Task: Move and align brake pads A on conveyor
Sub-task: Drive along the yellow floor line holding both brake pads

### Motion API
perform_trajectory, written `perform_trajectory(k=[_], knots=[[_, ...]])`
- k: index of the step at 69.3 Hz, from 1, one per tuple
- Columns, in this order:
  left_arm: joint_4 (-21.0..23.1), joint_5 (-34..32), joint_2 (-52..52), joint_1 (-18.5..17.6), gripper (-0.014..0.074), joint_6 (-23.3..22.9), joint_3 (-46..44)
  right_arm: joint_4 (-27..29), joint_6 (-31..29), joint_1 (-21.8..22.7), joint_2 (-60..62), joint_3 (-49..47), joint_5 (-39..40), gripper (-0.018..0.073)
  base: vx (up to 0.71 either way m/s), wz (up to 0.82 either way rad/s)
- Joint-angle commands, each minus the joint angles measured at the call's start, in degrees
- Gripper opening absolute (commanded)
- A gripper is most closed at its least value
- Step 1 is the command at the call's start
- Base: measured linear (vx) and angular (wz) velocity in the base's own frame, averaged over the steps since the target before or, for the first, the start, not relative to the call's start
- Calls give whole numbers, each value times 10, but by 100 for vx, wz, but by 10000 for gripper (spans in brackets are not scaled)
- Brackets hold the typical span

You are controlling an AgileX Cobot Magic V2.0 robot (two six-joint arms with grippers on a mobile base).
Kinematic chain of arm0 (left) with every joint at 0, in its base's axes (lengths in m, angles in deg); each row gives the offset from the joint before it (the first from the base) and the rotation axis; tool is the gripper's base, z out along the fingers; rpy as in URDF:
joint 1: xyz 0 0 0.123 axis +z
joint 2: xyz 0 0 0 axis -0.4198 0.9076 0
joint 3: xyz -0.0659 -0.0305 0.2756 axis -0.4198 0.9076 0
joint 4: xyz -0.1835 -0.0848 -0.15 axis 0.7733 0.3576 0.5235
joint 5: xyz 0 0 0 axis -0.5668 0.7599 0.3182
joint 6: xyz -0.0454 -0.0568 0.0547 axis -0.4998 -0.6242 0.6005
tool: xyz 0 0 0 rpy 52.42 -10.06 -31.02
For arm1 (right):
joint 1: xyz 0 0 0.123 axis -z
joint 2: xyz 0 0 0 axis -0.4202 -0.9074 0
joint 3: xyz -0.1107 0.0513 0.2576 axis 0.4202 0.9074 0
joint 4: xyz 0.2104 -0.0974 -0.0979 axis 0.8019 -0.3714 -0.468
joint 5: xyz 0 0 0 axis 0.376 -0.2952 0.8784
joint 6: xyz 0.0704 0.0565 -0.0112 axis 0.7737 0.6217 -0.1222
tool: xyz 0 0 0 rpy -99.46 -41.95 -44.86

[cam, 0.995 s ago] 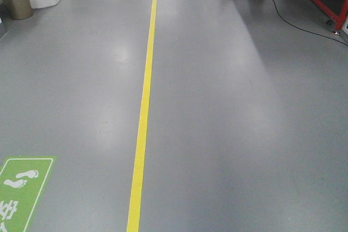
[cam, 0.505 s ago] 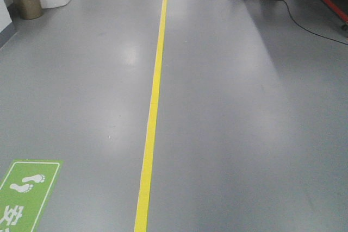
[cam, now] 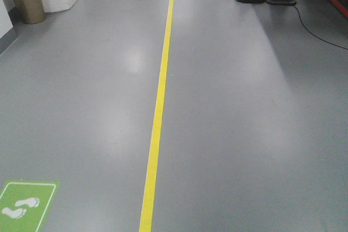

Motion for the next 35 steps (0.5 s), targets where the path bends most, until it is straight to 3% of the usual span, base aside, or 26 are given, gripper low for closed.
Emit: perform_trajectory(k=[1, 35], knots=[[-15, -12, 4, -1, -6, -1, -15, -6, -2, 2, 0, -16, 45, -3, 38, -8], [-15, -12, 4, -1, -6, -1, -15, -6, -2, 2, 0, -16, 45, -3, 41, -10]])
